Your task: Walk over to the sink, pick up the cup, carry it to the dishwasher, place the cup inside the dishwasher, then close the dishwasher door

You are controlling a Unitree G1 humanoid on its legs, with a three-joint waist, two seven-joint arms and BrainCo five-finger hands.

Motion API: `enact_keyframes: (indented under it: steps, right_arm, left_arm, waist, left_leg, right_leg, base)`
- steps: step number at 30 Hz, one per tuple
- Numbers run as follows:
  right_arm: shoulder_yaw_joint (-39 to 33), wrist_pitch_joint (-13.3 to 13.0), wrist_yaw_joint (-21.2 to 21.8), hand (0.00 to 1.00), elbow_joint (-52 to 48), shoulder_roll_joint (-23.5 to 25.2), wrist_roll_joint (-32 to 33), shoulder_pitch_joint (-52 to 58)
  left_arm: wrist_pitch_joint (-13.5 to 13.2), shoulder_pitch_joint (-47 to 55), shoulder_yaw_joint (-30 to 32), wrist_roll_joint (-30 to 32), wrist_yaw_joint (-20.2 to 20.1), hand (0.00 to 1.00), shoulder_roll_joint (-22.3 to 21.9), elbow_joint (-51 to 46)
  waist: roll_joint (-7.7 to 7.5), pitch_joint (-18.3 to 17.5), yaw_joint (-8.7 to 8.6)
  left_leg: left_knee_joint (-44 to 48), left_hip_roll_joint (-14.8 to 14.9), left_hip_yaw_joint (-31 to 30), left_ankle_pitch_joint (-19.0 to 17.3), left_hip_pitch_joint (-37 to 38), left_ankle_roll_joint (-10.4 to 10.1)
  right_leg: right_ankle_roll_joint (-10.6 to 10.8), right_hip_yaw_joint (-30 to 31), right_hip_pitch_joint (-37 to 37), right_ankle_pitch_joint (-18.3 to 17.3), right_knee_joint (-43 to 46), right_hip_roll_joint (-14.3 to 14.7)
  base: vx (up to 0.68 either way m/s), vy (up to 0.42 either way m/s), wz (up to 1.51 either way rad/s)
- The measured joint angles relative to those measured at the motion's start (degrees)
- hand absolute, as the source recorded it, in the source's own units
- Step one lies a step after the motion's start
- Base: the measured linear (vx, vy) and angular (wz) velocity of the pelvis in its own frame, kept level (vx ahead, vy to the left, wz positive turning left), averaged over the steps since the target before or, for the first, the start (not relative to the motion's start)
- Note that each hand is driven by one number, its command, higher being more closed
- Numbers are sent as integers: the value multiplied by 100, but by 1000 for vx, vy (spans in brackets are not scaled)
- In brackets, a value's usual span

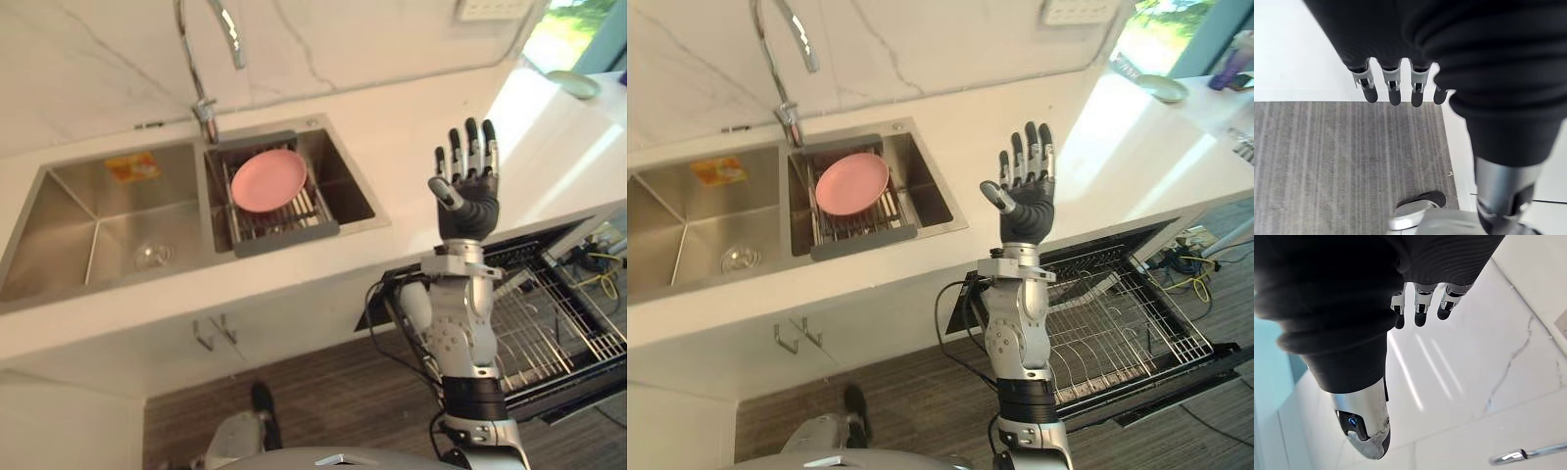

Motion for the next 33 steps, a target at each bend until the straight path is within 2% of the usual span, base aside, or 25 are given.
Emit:
enact_keyframes:
  steps: [1,2,3,4,5,6,7,8,9,10,11,12,13,14,15,16,17,19,26,33]
  right_arm:
    - [-79,28,-65,0,2,21,95,119]
    - [-128,46,-91,0,3,20,112,183]
    - [-217,115,-185,0,4,24,112,274]
    - [-257,129,-323,0,2,-7,67,383]
    - [-295,131,-371,0,1,-21,55,446]
    - [-396,140,-481,0,2,33,46,553]
    - [-440,142,-575,0,4,185,22,623]
    - [-416,159,-611,0,-45,431,-82,635]
    - [-419,159,-613,0,-160,374,-123,640]
    - [-450,96,-611,0,-268,292,-160,716]
    - [-450,204,-623,0,-259,257,-156,925]
    - [-458,244,-639,0,-274,291,-152,1003]
    - [-544,242,-618,0,-332,301,-148,1109]
    - [-747,254,-545,0,-300,287,-119,1146]
    - [-845,272,-519,0,-314,222,-85,1136]
    - [-961,270,-477,0,-288,174,-17,1131]
    - [-940,336,-406,0,-257,157,73,1140]
    - [-948,404,-295,0,-260,115,86,1137]
    - [-940,504,-249,0,-257,27,117,1206]
    - [-856,525,-262,0,-251,42,117,1247]
  left_arm:
    - [1,25,-13,-22,-80,0,69,8]
    - [2,27,-13,-55,-116,0,76,16]
    - [-1,37,-32,-123,-178,0,83,32]
    - [-10,-12,-23,-168,-328,0,62,199]
    - [-12,-34,-30,-178,-411,0,33,262]
    - [-53,-51,-109,-214,-547,0,30,292]
    - [-79,-100,-129,-289,-665,0,103,327]
    - [-159,-89,12,-417,-973,0,411,289]
    - [-193,-3,1,-415,-1089,0,441,173]
    - [-113,-138,9,-379,-1088,0,496,308]
    - [-116,-155,15,-354,-1099,0,513,395]
    - [-122,-132,34,-321,-1100,0,557,434]
    - [-130,-105,88,-250,-1166,0,585,528]
    - [-131,-131,145,-159,-1270,0,623,592]
    - [-130,-99,137,-155,-1313,0,570,573]
    - [-95,-131,144,-160,-1367,0,429,562]
    - [-87,-111,158,-177,-1349,0,431,578]
    - [-55,-125,143,-178,-1348,0,438,572]
    - [-54,-218,-313,-178,-1193,0,565,553]
    - [-33,-35,-482,-234,-1081,0,504,354]
  waist:
    - [-31,-15,-79]
    - [-27,-17,-81]
    - [-29,-14,-78]
    - [9,-9,-124]
    - [108,-27,-133]
    - [220,-47,-154]
    - [172,-64,-231]
    - [-348,-3,-243]
    - [-234,5,-216]
    - [-164,160,-135]
    - [-350,191,-140]
    - [-409,137,-200]
    - [-509,95,-339]
    - [-698,-32,-434]
    - [-460,-50,-387]
    - [-347,11,-324]
    - [-335,4,-310]
    - [-332,-2,-318]
    - [-261,-125,-351]
    - [-185,-192,-253]
  left_leg:
    - [-170,-122,-92,78,52,39]
    - [-171,-170,-133,47,54,5]
    - [-174,-231,-146,-35,78,-14]
    - [-173,-260,-297,-136,102,-75]
    - [-174,-228,-396,-169,99,-99]
    - [-174,-149,-533,-337,102,-322]
    - [-175,-126,-632,-859,91,-915]
    - [1293,-306,-700,-1142,-246,-122]
    - [2052,-120,-856,-1517,-279,-7]
    - [2196,-137,-1112,-2091,-222,138]
    - [2069,-284,-1131,-2082,-86,157]
    - [1970,-325,-1131,-2061,-70,124]
    - [1588,-493,-1251,-1949,24,-77]
    - [2035,-547,-1429,-1890,5,-27]
    - [2141,-369,-1636,-2102,6,-95]
    - [1854,-293,-1666,-2147,137,-29]
    - [1576,-286,-1618,-1996,225,-1]
    - [1300,-288,-1590,-1862,366,36]
    - [547,-433,-1736,-1505,747,69]
    - [-14,-449,-1830,-1278,1076,11]
  right_leg:
    - [63,-110,52,43,42,-63]
    - [48,-131,52,43,111,-95]
    - [-184,-172,0,-20,396,-192]
    - [-384,-280,-127,92,882,-301]
    - [-571,-229,-274,205,1288,-342]
    - [-1338,165,-673,457,2069,-368]
    - [-1249,837,-1072,361,2459,-211]
    - [-929,1364,-1541,-50,2578,-278]
    - [-779,1441,-1695,-284,2658,-53]
    - [-702,1749,-1803,-576,2657,184]
    - [-581,2185,-2032,-717,2543,438]
    - [-565,2284,-2133,-679,2323,537]
    - [-658,2449,-2268,-458,1899,649]
    - [-641,2458,-2316,-370,1751,546]
    - [-604,2397,-2295,-286,1640,700]
    - [-594,2395,-2097,89,1168,824]
    - [-497,2391,-1924,412,690,876]
    - [-453,2398,-1697,693,253,937]
    - [-402,2260,-1501,747,2,883]
    - [-383,2242,-1282,739,-148,913]
  base:
    - [18,67,47]
    - [-7,99,38]
    - [-20,111,37]
    - [-21,119,43]
    - [-25,146,59]
    - [6,132,72]
    - [69,114,81]
    - [119,11,53]
    - [133,-25,29]
    - [56,-79,26]
    - [30,-63,44]
    - [11,-60,77]
    - [119,3,96]
    - [122,8,81]
    - [148,21,37]
    - [92,28,-7]
    - [96,44,-11]
    - [109,32,-13]
    - [81,17,10]
    - [-6,-8,7]
